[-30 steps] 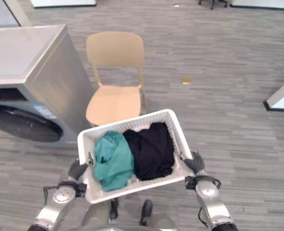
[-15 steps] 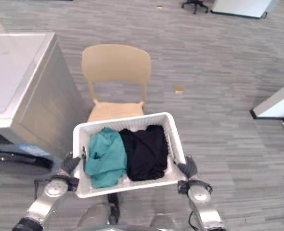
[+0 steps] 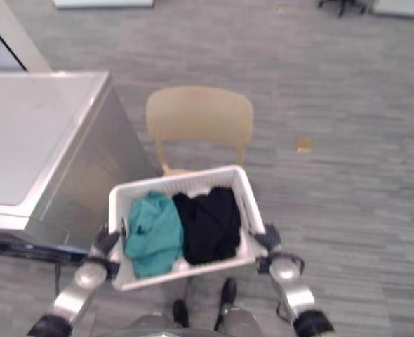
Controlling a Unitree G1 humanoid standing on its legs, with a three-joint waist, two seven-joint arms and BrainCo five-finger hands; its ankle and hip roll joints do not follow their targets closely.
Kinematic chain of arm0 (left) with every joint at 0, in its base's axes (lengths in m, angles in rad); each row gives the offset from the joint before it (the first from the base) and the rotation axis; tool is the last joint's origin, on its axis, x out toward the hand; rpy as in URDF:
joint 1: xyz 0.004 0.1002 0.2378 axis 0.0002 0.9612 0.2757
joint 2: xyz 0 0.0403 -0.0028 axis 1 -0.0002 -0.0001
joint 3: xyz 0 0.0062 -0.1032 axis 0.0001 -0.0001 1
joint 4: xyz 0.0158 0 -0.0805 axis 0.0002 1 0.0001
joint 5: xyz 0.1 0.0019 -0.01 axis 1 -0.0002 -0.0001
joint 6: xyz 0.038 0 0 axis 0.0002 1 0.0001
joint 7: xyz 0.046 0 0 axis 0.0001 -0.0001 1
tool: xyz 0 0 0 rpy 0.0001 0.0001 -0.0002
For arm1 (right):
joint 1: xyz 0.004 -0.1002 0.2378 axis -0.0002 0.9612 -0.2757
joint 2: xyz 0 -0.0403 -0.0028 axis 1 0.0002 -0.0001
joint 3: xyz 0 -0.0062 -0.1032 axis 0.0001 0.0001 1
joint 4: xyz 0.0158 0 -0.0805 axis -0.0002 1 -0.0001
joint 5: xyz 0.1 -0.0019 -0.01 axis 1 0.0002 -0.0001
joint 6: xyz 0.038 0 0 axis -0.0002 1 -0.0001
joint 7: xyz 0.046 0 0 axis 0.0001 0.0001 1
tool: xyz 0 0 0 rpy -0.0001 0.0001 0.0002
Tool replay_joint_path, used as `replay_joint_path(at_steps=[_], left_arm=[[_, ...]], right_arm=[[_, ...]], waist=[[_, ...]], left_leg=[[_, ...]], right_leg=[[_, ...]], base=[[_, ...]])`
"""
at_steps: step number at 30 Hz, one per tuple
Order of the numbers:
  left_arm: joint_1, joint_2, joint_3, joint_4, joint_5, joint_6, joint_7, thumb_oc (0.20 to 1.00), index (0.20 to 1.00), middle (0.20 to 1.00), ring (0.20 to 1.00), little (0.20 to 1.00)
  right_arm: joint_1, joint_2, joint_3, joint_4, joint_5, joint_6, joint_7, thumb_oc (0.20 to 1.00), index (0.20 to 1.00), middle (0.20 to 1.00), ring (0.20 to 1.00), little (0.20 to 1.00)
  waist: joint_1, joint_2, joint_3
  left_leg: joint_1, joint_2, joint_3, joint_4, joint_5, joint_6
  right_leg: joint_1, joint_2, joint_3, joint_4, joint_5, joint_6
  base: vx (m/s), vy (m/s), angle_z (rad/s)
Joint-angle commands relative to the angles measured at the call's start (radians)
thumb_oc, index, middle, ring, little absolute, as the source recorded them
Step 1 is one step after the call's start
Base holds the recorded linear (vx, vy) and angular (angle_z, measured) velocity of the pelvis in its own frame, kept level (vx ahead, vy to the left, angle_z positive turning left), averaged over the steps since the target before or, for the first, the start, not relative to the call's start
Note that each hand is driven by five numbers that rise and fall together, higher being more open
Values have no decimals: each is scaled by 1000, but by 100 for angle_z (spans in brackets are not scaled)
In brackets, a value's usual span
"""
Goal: Grab the laundry basket,head to the washer,open it,put in the laundry and shut it.
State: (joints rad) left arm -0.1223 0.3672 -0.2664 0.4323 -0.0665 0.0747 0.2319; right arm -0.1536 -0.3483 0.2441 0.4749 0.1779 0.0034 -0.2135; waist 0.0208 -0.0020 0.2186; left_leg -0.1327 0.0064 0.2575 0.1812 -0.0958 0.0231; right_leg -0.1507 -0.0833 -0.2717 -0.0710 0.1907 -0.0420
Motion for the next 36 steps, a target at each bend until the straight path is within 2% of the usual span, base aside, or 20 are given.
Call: replay_joint_path(at_steps=[1, 7, 11, 12, 13, 14, 15, 18, 24, 30, 36], left_arm=[[-255, -53, -81, 51, -62, -134, 96, 200, 200, 200, 200, 200], [-504, -34, -140, 249, -69, -149, 191, 200, 200, 200, 200, 200], [-575, -24, -153, 316, -69, -147, 219, 200, 200, 200, 200, 200], [-609, -13, -165, 354, -59, -142, 232, 288, 288, 288, 288, 288], [-621, -7, -166, 361, -58, -141, 238, 856, 856, 856, 856, 856], [-622, -7, -166, 362, -59, -141, 238, 856, 856, 856, 856, 856], [-634, -6, -164, 370, -60, -141, 241, 1000, 1000, 1000, 1000, 1000], [-620, 1, -155, 342, -46, -137, 253, 1000, 1000, 1000, 1000, 1000], [-552, -15, -122, 298, -50, -134, 269, 1000, 1000, 1000, 1000, 1000], [-374, -39, -46, 186, -70, -148, 251, 1000, 1000, 1000, 1000, 1000], [-279, -20, 15, 87, -40, -157, 250, 1000, 1000, 1000, 1000, 1000]], right_arm=[[-79, 70, 107, -59, 99, -108, -1, 200, 200, 200, 200, 200], [-267, 106, 176, 57, 132, -129, -66, 200, 200, 200, 200, 200], [-312, 116, 193, 89, 144, -136, -87, 200, 200, 200, 200, 200], [-328, 121, 200, 108, 155, -141, -95, 200, 200, 200, 200, 200], [-335, 125, 205, 116, 163, -145, -98, 548, 548, 548, 548, 548], [-336, 125, 205, 117, 163, -145, -98, 548, 548, 548, 548, 548], [-344, 126, 207, 124, 169, -147, -99, 1000, 1000, 1000, 1000, 1000], [-336, 126, 212, 132, 181, -143, -93, 1000, 1000, 1000, 1000, 1000], [-290, 130, 200, 129, 175, -135, -92, 1000, 1000, 1000, 1000, 1000], [-191, 129, 160, 122, 161, -116, -75, 1000, 1000, 1000, 1000, 1000], [-155, 92, 111, 91, 116, -111, -70, 1000, 1000, 1000, 1000, 1000]], waist=[[-28, 6, 78], [-29, 2, 135], [-30, -3, 163], [-32, -5, 177], [-33, -6, 181], [-33, -6, 182], [-32, -8, 186], [-24, -14, 205], [-18, -20, 203], [-7, -22, 198], [1, -22, 178]], left_leg=[[-70, 86, -50, -140, 116, -73], [-221, 81, -64, -103, 150, -76], [-263, 77, -67, -84, 155, -77], [-280, 76, -69, -72, 154, -77], [-286, 76, -68, -67, 152, -78], [-286, 76, -68, -66, 152, -78], [-291, 74, -69, -62, 150, -78], [-286, 74, -72, -49, 140, -78], [-249, 73, -69, -55, 128, -78], [-184, 75, -60, -56, 108, -76], [-146, 76, -57, -65, 105, -78]], right_leg=[[-46, -26, 9, 158, -247, 156], [-192, -42, 17, 215, -235, 153], [-228, -53, 19, 236, -233, 153], [-245, -60, 21, 248, -231, 153], [-248, -62, 24, 247, -229, 154], [-248, -62, 24, 247, -228, 154], [-249, -63, 24, 247, -227, 154], [-235, -71, 20, 245, -222, 156], [-196, -72, 16, 231, -218, 157], [-129, -67, 10, 212, -221, 151], [-89, -58, 6, 194, -222, 150]], base=[[-272, 27, 4], [-126, 38, -9], [-53, 40, -4], [-28, 80, -2], [-18, 63, -1], [2, 36, 0], [0, 0, 0], [-15, 46, 3], [18, 20, 4], [0, 0, 0], [3, -6, 0]])
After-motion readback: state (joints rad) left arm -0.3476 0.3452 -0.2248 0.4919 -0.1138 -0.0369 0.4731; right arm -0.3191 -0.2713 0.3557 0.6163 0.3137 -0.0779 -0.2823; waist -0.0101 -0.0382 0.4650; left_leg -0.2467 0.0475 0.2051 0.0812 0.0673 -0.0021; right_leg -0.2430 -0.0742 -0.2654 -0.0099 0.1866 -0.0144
